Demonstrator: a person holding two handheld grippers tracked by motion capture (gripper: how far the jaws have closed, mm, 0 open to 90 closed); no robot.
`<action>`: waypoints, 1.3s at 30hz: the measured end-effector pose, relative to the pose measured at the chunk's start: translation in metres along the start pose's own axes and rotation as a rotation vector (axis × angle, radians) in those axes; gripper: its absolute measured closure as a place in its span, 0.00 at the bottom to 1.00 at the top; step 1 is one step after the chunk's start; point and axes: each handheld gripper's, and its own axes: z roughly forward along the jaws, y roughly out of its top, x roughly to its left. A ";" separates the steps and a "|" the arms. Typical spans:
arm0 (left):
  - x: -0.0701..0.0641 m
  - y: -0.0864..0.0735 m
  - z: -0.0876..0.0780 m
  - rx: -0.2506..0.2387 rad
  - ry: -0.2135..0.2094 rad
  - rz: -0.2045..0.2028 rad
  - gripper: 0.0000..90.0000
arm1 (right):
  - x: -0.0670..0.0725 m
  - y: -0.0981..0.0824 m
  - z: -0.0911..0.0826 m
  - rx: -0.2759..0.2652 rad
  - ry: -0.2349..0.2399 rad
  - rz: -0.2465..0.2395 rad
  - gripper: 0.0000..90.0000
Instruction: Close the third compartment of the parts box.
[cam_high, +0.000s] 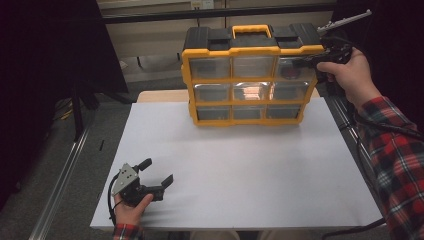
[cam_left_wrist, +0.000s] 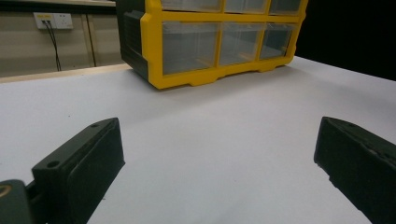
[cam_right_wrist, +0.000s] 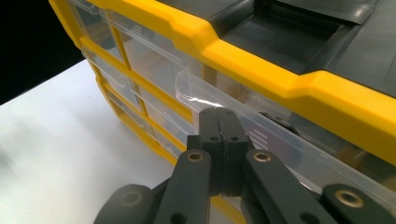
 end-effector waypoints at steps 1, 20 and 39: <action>0.000 0.000 0.000 0.001 0.000 0.000 0.02 | 0.000 0.000 0.000 0.000 -0.002 0.000 1.00; 0.000 0.000 0.000 -0.004 0.000 -0.001 0.02 | -0.001 0.000 0.005 -0.012 -0.017 0.006 1.00; 0.000 0.000 0.000 -0.002 0.002 -0.002 0.02 | -0.002 -0.001 0.007 -0.019 -0.030 0.006 1.00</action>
